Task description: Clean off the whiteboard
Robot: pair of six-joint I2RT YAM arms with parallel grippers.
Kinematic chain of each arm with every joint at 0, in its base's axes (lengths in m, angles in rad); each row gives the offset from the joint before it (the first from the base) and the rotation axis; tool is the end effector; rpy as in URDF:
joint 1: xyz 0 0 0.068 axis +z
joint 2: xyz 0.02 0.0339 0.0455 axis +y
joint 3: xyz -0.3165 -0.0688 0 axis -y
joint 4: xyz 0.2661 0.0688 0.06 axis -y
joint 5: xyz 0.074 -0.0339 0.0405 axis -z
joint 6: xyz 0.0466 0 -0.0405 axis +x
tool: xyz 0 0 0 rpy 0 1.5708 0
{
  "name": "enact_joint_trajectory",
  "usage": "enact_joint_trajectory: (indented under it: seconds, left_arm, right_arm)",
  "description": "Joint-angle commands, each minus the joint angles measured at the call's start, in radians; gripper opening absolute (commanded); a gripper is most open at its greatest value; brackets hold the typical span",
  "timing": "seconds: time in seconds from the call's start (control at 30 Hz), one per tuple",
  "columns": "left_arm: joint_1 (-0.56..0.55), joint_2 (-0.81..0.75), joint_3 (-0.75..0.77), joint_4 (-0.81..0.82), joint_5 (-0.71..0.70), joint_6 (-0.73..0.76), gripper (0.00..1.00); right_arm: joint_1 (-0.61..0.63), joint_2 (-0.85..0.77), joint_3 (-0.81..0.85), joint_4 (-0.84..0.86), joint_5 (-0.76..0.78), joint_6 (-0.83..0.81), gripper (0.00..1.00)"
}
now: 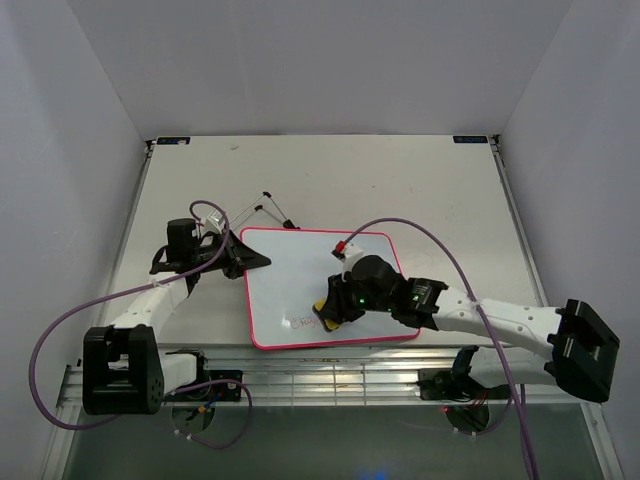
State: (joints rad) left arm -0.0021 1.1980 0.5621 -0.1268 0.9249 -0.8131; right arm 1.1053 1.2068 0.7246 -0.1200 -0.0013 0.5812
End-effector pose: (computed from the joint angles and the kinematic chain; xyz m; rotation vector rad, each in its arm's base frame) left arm 0.2281 -0.0377 0.2280 -0.4668 2.3575 -1.4741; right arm 0.1213 0.2416 0.2707 -0.6066 2.2585 0.9198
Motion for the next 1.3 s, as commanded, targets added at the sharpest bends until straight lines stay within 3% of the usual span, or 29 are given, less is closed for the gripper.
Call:
enact_joint_trajectory:
  seconds: [0.0, 0.1, 0.2, 0.27, 0.4, 0.5, 0.67, 0.83, 1.03, 1.27]
  left_arm:
    - [-0.001, -0.02, 0.013, 0.018, -0.209, 0.068, 0.0]
    - [-0.001, -0.02, 0.013, 0.013, -0.209, 0.069, 0.0]
    - [-0.001, -0.021, 0.012, 0.016, -0.213, 0.066, 0.0]
    - [-0.001, -0.02, 0.013, 0.019, -0.21, 0.065, 0.0]
    - [-0.001, -0.018, 0.012, 0.019, -0.215, 0.065, 0.0]
    - [-0.001, -0.017, 0.012, 0.019, -0.218, 0.065, 0.0]
    - [-0.001, -0.011, 0.012, 0.018, -0.218, 0.068, 0.0]
    - [-0.001, -0.021, 0.012, 0.013, -0.219, 0.069, 0.0]
    - [-0.001, -0.02, 0.012, 0.015, -0.212, 0.069, 0.0]
    - [-0.001, -0.021, 0.01, 0.015, -0.209, 0.071, 0.0]
  right_arm:
    - [-0.14, -0.065, -0.166, -0.173, 0.043, 0.043, 0.21]
    - [-0.292, -0.163, -0.264, -0.277, 0.087, 0.043, 0.2]
    - [-0.317, -0.204, -0.264, -0.328, 0.115, 0.026, 0.2]
    - [-0.303, -0.201, -0.258, -0.275, 0.011, 0.002, 0.19]
    - [-0.162, -0.155, -0.205, -0.04, -0.066, -0.014, 0.2]
    - [-0.018, -0.047, -0.073, 0.012, -0.046, -0.047, 0.19]
    - [0.193, 0.201, 0.224, -0.038, 0.021, -0.11, 0.19]
    - [0.243, 0.322, 0.337, -0.076, 0.024, -0.13, 0.19]
    - [0.214, 0.205, 0.198, -0.142, 0.219, -0.081, 0.19]
    - [0.116, 0.03, -0.065, -0.214, 0.291, 0.018, 0.18]
